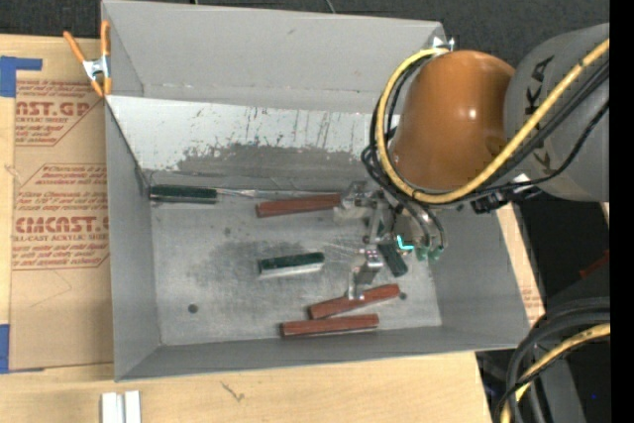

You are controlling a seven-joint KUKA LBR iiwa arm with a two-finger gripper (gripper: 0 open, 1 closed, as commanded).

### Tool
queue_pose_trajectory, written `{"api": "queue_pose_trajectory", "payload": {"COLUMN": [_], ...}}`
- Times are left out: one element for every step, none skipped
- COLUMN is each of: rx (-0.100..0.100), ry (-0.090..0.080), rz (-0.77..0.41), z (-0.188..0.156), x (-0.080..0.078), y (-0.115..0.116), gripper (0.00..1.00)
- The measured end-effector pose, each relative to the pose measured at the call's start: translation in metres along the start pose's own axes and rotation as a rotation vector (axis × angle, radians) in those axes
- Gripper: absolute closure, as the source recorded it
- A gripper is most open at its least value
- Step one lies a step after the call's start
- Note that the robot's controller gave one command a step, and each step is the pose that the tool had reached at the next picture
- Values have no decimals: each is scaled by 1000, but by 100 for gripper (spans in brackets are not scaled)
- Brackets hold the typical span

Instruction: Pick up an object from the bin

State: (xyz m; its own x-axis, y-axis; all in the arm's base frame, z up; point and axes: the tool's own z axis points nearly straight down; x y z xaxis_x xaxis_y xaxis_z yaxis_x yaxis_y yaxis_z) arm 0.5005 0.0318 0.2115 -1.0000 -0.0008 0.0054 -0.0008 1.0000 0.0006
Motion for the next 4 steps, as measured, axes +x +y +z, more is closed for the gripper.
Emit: {"api": "queue_pose_trajectory", "payload": {"rx": [0, 1, 0, -1], "ry": [-6, -9, -3, -5], "rz": [0, -107, -274, -172], "z": [-3, 63, 73, 78], "x": [-1, 7, 17, 21], "y": [0, -28, -60, -45], "gripper": [0, 0, 0, 0]}}
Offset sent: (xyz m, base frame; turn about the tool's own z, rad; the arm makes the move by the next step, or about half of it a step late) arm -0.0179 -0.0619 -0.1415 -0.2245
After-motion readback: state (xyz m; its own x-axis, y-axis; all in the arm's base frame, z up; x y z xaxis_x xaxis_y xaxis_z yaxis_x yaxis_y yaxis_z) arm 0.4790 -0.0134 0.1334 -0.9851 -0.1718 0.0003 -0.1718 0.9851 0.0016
